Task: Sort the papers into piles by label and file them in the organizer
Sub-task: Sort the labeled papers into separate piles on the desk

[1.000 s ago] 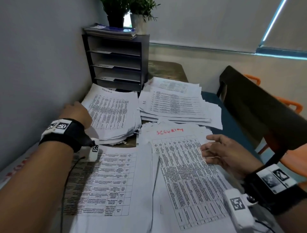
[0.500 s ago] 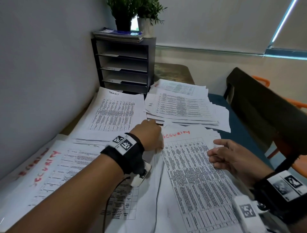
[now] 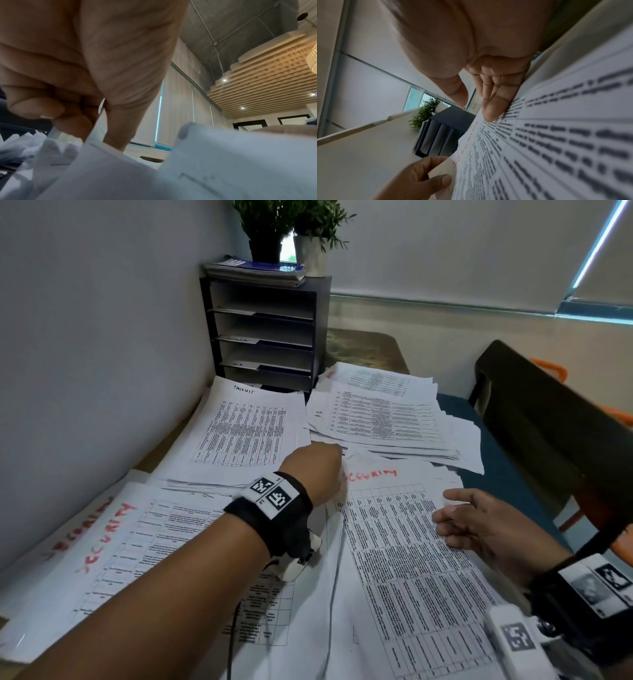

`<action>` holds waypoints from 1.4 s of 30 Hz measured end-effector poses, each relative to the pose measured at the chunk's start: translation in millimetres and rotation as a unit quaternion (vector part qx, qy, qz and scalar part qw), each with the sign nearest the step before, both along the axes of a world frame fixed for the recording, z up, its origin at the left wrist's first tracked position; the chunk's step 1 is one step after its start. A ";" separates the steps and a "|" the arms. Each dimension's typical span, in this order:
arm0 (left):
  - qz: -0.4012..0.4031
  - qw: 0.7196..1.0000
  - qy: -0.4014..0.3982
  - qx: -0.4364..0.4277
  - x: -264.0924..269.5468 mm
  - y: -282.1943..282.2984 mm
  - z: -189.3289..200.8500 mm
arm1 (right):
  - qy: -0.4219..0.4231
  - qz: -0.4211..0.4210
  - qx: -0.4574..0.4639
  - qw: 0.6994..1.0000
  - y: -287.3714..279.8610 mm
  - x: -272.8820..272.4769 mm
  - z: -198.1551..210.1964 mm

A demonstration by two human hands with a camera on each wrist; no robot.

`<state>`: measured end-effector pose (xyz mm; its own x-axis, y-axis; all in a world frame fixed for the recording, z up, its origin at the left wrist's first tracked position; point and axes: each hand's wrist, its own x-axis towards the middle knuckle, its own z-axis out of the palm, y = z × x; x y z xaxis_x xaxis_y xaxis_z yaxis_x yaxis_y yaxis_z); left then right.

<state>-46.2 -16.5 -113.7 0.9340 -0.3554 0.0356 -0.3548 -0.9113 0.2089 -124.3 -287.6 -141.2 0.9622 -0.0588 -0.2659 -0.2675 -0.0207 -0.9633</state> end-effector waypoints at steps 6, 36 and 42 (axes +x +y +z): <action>-0.003 0.993 0.025 -0.111 0.6 2.8 7.2 | -0.006 -0.009 -0.004 1.000 -0.9 -0.2 0.7; 0.130 0.914 -0.189 -0.334 23.8 76.9 86.8 | -0.169 0.181 -0.413 0.876 71.2 68.5 55.0; 0.102 0.934 -0.147 -0.310 24.9 68.8 75.2 | -0.179 0.315 -0.446 0.819 148.0 69.0 45.2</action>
